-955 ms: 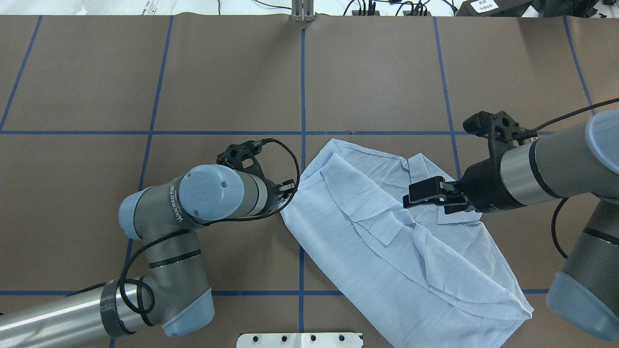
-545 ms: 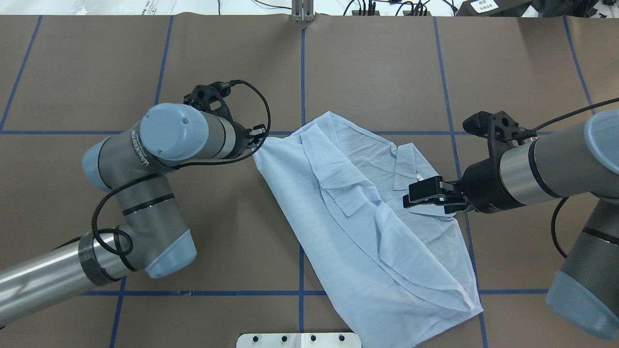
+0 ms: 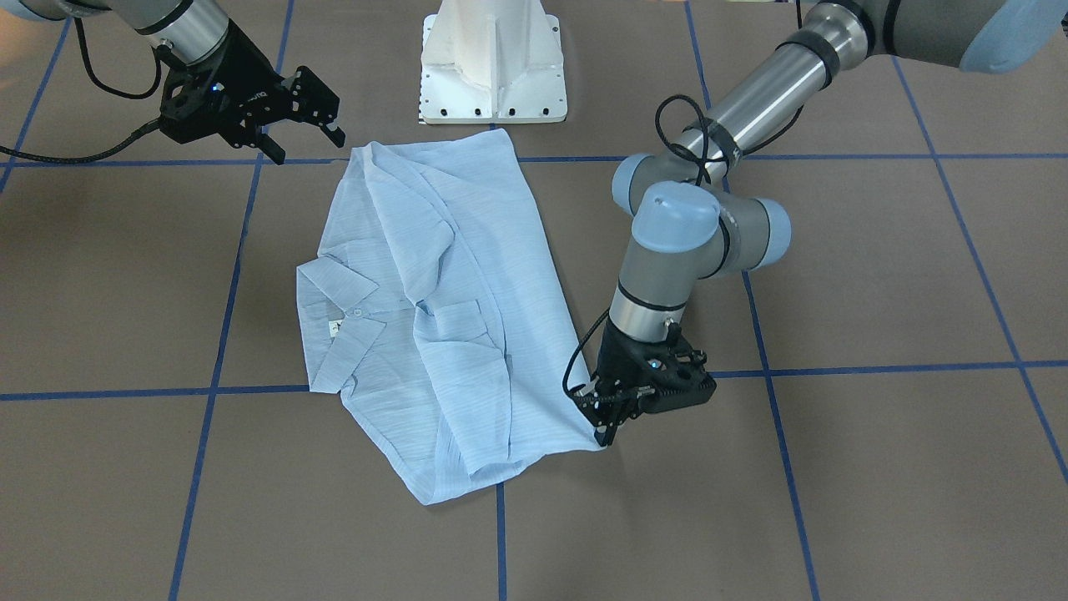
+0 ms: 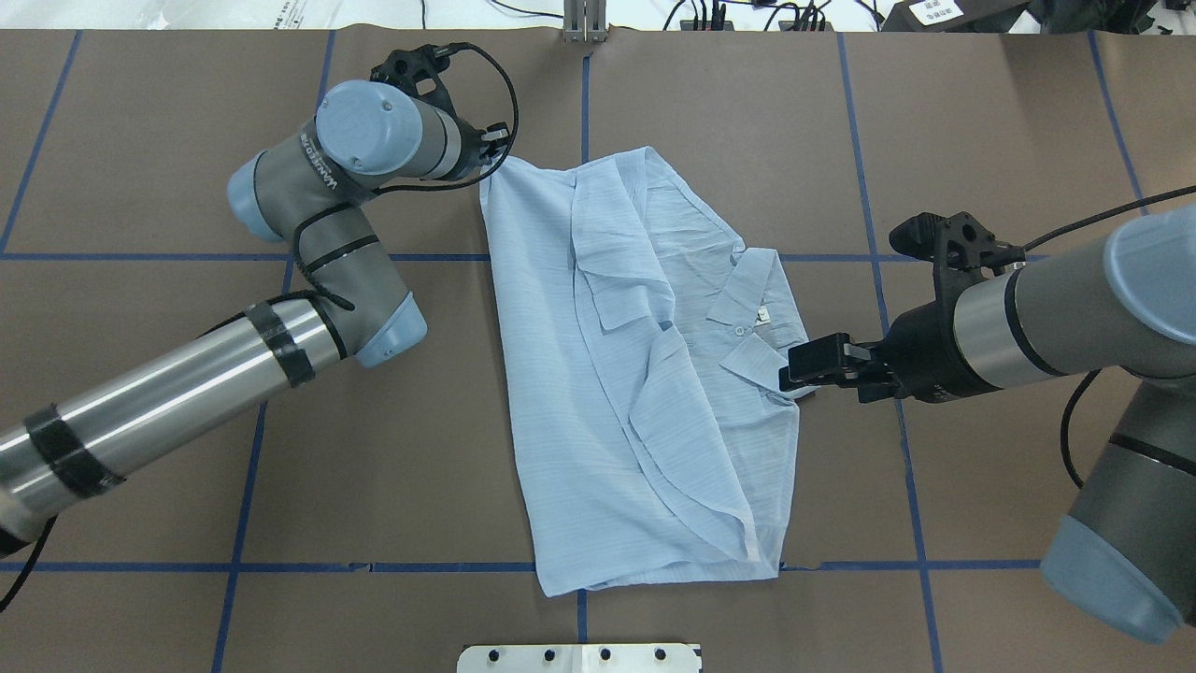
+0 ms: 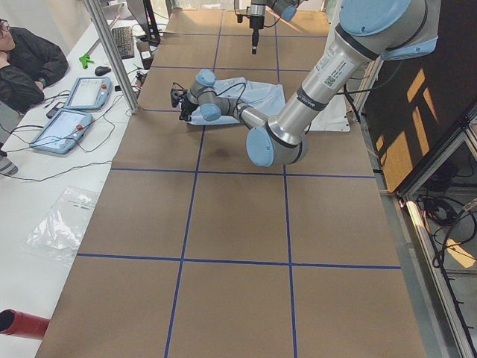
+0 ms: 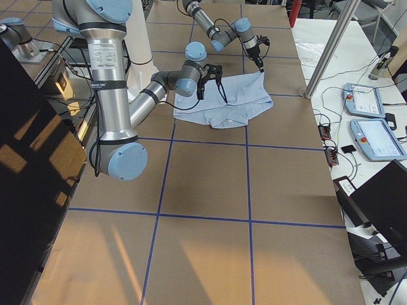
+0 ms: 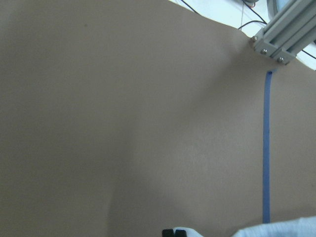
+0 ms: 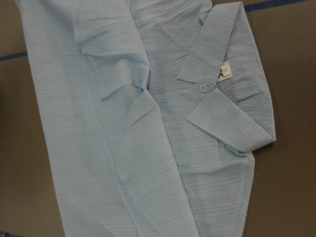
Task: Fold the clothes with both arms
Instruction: 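Pull the shirt corner away from the robot with the left gripper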
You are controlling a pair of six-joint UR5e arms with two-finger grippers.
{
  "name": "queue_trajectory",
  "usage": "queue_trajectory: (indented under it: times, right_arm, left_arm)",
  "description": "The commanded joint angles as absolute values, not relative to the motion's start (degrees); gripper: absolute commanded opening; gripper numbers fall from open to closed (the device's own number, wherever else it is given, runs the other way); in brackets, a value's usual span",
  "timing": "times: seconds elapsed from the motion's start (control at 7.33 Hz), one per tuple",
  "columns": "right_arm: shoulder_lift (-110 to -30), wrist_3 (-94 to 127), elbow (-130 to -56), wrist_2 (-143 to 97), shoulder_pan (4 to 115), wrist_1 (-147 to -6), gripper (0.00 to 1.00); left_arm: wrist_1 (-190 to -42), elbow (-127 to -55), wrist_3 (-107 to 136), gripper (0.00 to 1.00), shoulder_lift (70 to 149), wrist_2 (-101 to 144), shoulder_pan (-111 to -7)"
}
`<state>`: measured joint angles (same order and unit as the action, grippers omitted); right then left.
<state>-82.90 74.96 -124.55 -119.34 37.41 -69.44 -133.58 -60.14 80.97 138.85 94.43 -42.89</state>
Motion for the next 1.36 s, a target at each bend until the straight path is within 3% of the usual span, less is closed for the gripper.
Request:
queue_trajectory:
  times: [0.0, 1.09, 1.23]
  right_arm:
    - [-81.1, 75.2, -123.3, -118.1, 37.4, -69.4, 1.0]
    - [-81.1, 74.9, -123.0, -116.5, 36.4, -69.5, 1.0]
    - [-81.1, 74.9, -123.0, -116.5, 36.0, -69.6, 1.0]
  left_arm:
    - [-141.0, -50.2, 77.0, 0.0, 142.6, 94.0, -46.0]
    - [-142.8, -47.9, 77.0, 0.03, 145.4, 94.0, -46.1]
    - [-142.8, -48.0, 76.9, 0.91, 145.4, 94.0, -46.1]
